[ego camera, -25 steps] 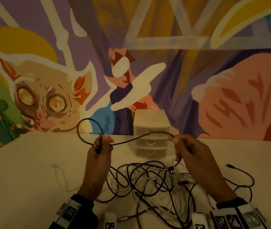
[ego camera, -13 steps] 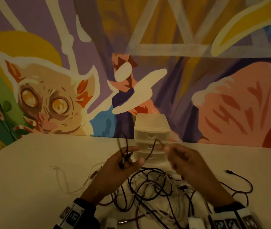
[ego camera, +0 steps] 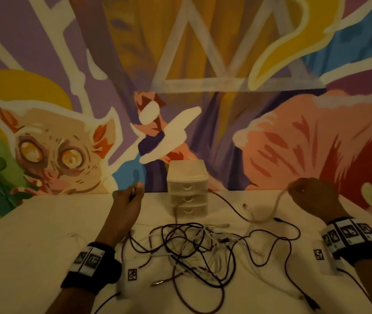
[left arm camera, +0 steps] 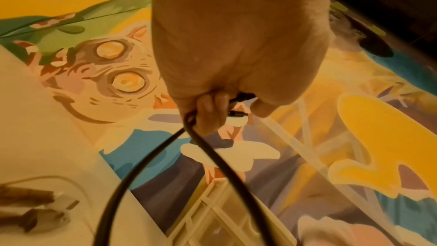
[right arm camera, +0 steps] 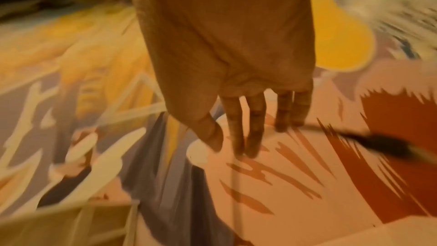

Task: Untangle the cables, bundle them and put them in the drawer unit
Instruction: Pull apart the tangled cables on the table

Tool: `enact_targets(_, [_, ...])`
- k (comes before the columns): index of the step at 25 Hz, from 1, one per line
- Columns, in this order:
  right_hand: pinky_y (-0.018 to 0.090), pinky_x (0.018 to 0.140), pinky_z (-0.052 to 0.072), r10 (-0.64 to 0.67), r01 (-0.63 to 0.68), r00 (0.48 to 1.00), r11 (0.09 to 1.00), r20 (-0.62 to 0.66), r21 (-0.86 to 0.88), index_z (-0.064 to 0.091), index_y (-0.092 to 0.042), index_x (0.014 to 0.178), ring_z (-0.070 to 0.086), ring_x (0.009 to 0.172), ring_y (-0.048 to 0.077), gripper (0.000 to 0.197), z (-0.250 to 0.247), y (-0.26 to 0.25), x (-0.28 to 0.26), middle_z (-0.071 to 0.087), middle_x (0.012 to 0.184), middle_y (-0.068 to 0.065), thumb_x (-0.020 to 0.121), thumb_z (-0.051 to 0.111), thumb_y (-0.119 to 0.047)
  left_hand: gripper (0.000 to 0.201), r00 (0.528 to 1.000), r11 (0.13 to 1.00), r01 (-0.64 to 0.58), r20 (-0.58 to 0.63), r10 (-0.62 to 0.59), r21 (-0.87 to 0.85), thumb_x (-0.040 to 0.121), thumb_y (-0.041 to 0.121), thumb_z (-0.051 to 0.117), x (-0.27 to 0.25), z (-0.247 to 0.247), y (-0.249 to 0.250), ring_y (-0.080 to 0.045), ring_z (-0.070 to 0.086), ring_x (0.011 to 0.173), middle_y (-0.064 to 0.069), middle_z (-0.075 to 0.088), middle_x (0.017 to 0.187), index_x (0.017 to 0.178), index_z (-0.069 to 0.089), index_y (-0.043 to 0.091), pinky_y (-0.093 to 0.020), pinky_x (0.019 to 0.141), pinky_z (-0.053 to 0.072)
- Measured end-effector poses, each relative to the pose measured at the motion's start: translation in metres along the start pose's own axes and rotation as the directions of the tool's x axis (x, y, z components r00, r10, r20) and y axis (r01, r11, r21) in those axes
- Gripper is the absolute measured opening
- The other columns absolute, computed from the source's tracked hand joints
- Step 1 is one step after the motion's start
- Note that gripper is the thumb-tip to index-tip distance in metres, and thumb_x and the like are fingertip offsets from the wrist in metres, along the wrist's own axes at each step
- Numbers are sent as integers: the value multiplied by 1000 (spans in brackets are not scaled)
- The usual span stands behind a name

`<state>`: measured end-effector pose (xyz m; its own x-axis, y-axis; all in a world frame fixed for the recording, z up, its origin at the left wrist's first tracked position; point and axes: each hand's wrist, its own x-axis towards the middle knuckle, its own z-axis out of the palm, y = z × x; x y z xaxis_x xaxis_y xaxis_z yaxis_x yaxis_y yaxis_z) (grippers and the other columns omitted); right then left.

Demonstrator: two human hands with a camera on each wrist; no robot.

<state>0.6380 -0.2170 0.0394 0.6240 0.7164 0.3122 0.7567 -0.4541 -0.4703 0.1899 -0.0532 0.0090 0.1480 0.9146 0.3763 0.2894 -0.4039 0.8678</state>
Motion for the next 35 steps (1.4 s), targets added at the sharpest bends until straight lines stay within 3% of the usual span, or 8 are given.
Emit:
enact_targets(4, [25,93,45,-325,282,938,917,118,283,76,-18,124,69,116,19,37,31,-58,-42,73,120,-7,96,74,-42,48,991,962,113,99,-91,-249,104,60,53,-6,15,19,-13,31,54,-3,34,65,90,69,17,-27,53,28])
enact_targets(7, [15,105,43,-614,448,714,770,336,455,71,-38,132,59,123,-11,42,51,-133,-85,67,131,-26,95,68,-59,43,972,872,192,210,-105,-451,102,57,59,-11,33,49,-10,26,53,1,35,69,80,52,21,-24,50,23])
enact_targets(12, [36,115,41,-740,694,537,661,406,286,75,-28,123,51,135,11,78,87,-177,-102,61,143,-8,87,39,-87,52,976,806,201,180,-119,-557,90,76,58,-2,15,84,-13,20,59,-5,19,78,78,40,28,-24,47,22])
enact_targets(20, [39,121,24,-719,749,644,662,262,-25,76,-33,122,35,148,13,81,53,-166,-86,63,136,-15,97,11,-76,40,992,706,125,73,-103,-697,104,53,59,12,-31,88,-11,26,54,3,37,69,79,45,25,-24,48,26])
enact_targets(24, [47,128,26,-734,677,618,679,282,284,61,-41,140,25,157,7,75,60,-182,-99,43,159,-21,93,25,-87,26,992,632,124,106,-67,-765,108,41,43,13,-24,96,-12,25,56,1,44,72,90,46,22,-27,53,21])
enact_targets(27, [34,114,46,-725,499,579,677,374,541,56,-43,142,52,137,0,67,56,-205,-122,56,149,-22,91,47,-85,21,987,683,156,140,-78,-714,113,37,41,11,-11,94,-11,27,56,0,48,76,105,52,21,-26,53,21])
enact_targets(30, [34,93,57,-757,504,513,647,405,572,73,-27,113,73,92,4,43,66,-211,-129,80,98,-2,105,49,-62,29,990,806,103,135,-29,-583,114,44,44,9,-5,81,-10,31,59,-2,49,80,107,53,18,-28,59,24])
enact_targets(35, [37,77,58,-777,518,524,616,348,594,70,-26,96,63,76,4,46,76,-194,-117,67,84,-5,110,40,-58,33,996,882,84,42,-73,-464,116,42,39,14,-4,59,-9,34,61,-1,39,79,112,55,14,-24,55,33])
